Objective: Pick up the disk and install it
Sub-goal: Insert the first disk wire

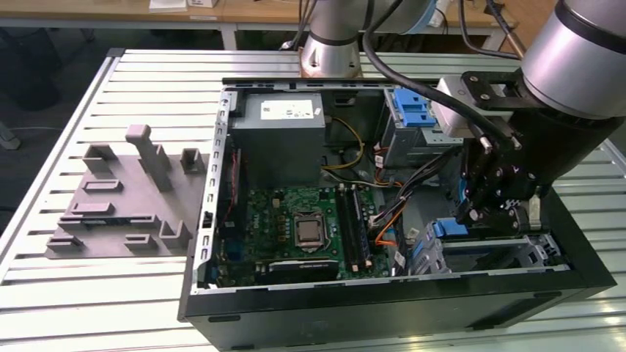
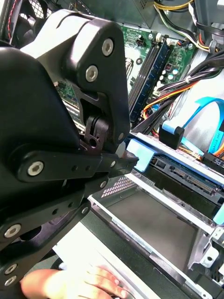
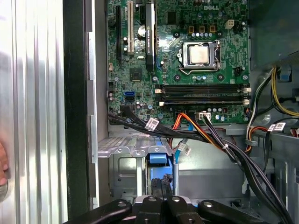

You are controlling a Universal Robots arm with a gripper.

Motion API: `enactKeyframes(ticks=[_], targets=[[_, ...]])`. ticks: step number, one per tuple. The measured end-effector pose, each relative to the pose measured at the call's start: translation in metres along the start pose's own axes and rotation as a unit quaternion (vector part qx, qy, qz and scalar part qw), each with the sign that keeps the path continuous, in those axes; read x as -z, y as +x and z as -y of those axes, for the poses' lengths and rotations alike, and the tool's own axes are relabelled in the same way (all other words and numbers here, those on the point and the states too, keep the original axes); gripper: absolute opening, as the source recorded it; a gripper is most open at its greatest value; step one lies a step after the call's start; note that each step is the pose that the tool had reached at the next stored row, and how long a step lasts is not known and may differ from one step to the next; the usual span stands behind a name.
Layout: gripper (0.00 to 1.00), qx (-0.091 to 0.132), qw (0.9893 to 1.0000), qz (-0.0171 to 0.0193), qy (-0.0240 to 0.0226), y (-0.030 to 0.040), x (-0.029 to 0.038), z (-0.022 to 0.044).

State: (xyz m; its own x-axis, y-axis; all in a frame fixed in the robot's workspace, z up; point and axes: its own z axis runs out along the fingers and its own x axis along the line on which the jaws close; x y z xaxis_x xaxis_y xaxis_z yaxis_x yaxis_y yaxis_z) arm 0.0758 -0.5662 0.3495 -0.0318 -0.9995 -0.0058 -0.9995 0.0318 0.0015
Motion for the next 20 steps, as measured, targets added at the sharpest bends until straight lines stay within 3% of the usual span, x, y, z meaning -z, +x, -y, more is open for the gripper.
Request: enactKeyframes(ticks=[6,12,20], targets=[[0.11,0.000,1.0000,0.0000,0.0000,-0.0001,-0.0001,0.0046],[0.11,0.000,1.0000,0.0000,0.0000,-0.0007,-0.0001,0.0224],[0.11,0.000,1.0000,0.0001,0.0000,-0.0021,0.0060,0.0238]])
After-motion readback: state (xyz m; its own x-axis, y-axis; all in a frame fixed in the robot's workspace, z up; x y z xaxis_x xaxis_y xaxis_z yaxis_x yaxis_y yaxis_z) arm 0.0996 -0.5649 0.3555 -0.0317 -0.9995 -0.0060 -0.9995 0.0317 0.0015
